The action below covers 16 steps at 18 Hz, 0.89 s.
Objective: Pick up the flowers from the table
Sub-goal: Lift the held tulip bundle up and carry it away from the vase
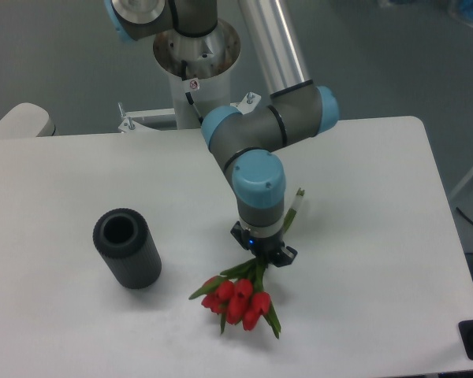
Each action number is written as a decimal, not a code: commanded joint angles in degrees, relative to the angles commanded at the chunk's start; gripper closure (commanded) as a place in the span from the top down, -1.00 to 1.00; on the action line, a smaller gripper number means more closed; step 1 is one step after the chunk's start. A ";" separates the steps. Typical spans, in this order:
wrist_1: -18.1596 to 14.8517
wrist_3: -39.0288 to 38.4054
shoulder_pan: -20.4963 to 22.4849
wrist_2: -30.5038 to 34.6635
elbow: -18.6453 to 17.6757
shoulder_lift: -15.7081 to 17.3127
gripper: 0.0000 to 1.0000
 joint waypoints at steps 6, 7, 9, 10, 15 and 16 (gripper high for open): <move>-9.77 6.14 1.50 -0.27 10.12 -4.48 -1.00; -10.13 7.72 1.85 -0.27 11.08 -5.18 -1.00; -11.09 10.88 2.20 -0.10 13.37 -6.59 -1.00; -12.49 12.64 2.55 -0.01 14.60 -7.12 -1.00; -13.65 17.58 3.52 0.08 17.15 -8.70 -1.00; -13.65 17.75 3.61 0.08 17.25 -8.79 -1.00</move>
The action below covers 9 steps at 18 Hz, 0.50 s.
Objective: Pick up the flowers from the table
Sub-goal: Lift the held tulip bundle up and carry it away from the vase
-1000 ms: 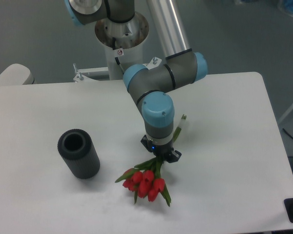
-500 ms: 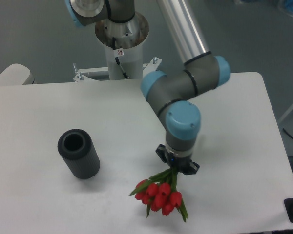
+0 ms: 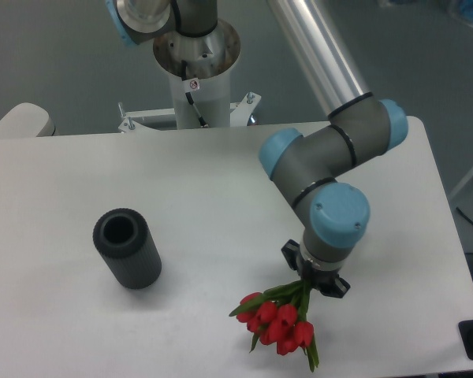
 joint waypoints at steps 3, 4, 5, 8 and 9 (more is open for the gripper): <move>0.44 1.14 0.09 -0.18 -0.70 0.09 -1.00; 0.53 1.23 0.09 -0.09 -0.79 0.09 -1.00; 0.53 1.23 0.09 0.00 -0.79 0.17 -1.00; 0.62 1.23 0.09 0.00 -0.88 0.17 -1.00; 0.62 1.23 0.09 0.00 -0.97 0.17 -1.00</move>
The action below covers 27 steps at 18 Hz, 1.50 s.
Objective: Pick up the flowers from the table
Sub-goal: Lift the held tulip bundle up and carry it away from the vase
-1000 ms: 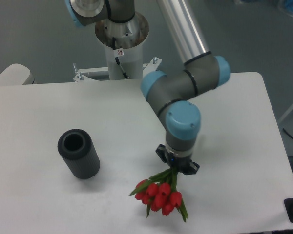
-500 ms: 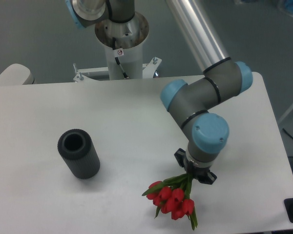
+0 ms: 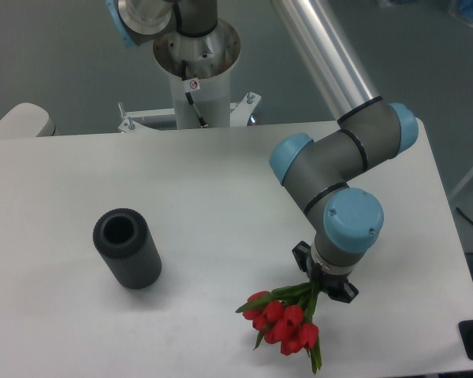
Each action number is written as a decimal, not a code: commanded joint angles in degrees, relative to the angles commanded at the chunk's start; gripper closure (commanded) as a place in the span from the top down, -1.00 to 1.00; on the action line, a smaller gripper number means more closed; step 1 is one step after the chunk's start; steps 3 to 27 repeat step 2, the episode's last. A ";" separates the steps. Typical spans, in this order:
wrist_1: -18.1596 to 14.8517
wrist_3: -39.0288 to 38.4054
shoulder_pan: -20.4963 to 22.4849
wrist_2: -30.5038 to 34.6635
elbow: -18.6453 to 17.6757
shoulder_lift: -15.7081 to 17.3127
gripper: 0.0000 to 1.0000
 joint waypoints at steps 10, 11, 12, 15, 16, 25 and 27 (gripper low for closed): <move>0.00 0.00 0.00 0.00 0.00 0.00 -1.00; 0.00 0.00 0.00 0.00 0.00 0.00 -1.00; 0.00 0.00 0.00 0.00 0.00 0.00 -1.00; 0.00 0.00 0.00 0.00 0.00 0.00 -1.00; 0.00 0.00 0.00 0.00 0.00 0.00 -1.00; 0.00 0.00 0.00 0.00 0.00 0.00 -1.00; 0.00 0.00 0.00 0.00 0.00 0.00 -1.00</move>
